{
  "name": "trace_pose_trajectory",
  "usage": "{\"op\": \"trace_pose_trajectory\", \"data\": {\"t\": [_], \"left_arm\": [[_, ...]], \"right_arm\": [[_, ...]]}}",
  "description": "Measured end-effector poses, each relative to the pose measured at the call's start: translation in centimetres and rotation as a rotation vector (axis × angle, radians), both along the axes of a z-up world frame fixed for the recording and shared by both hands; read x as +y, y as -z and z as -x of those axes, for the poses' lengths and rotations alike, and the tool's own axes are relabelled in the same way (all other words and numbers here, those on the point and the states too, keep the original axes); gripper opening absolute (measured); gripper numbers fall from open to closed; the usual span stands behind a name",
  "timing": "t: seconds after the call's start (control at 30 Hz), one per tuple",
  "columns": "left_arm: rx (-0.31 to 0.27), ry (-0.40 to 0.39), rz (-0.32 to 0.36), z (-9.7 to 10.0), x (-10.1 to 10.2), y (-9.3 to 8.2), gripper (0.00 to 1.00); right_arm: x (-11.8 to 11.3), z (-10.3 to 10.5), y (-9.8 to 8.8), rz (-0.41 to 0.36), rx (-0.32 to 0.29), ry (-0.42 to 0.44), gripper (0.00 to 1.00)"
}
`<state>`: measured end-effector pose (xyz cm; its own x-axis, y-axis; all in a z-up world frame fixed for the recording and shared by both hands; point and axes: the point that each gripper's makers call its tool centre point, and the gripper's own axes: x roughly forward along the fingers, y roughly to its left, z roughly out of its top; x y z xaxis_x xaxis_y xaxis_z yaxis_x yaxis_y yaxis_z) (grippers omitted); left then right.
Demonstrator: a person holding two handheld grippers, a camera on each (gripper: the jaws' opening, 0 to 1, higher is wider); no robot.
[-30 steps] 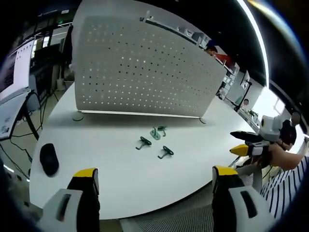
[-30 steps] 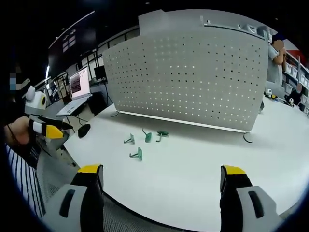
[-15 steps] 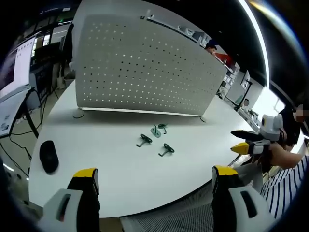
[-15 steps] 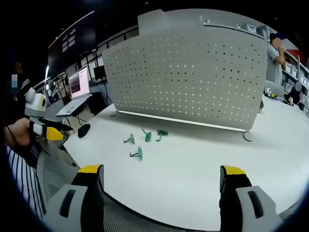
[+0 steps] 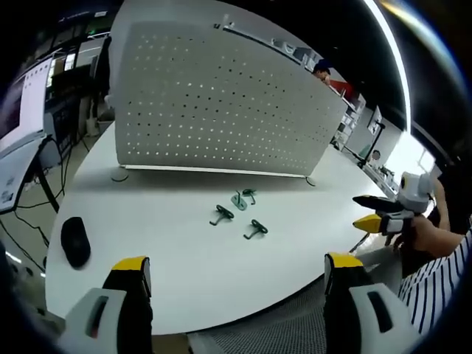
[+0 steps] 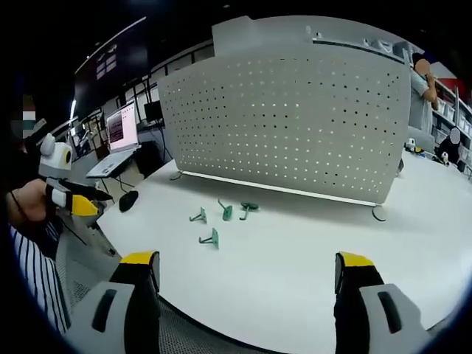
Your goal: Insert the hook assembly into the mounting plate slot until the hook locks in place.
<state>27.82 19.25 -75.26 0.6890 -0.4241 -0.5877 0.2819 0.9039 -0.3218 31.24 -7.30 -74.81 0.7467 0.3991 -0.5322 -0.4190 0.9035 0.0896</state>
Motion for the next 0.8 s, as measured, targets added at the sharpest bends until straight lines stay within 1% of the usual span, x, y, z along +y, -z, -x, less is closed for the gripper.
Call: {"op": "trace_pose_trajectory", "data": {"t": [0.07, 0.13, 0.23, 0.3, 0.53, 0.63, 0.67, 0.8], "left_arm": [[-0.001, 0.004, -0.002, -0.2, 0.0, -0.1, 1.00], [0.000, 0.006, -0.002, -0.3, 0.1, -0.1, 1.00], [0.007, 0.010, -0.006, -0.5, 0.2, 0.1, 1.00], [0.011, 0.009, -0.005, -0.6, 0.3, 0.2, 1.00], [0.032, 0.007, -0.008, -0.7, 0.8, 0.9, 1.00], [0.037, 0.001, -0.009, -0.8, 1.2, 1.1, 1.00], [0.039, -0.001, -0.008, -0.8, 1.2, 1.2, 1.00], [0.055, -0.007, -0.011, -0.5, 1.6, 1.4, 1.00]], "right_arm": [[0.5, -0.3, -0.1, -0.003, 0.005, -0.017, 0.91], [0.9, -0.6, -0.1, 0.014, 0.005, -0.036, 0.87], [1.8, -1.3, -0.1, 0.006, 0.002, -0.057, 0.84], [2.7, -1.7, 0.3, -0.003, 0.018, -0.085, 0.78], [5.5, -2.8, 2.7, -0.001, 0.064, -0.158, 0.58], [6.6, -3.1, 4.1, 0.018, 0.092, -0.202, 0.50], [7.0, -3.2, 4.4, 0.021, 0.093, -0.212, 0.47], [8.0, -3.7, 5.9, 0.054, 0.111, -0.242, 0.39]]}}
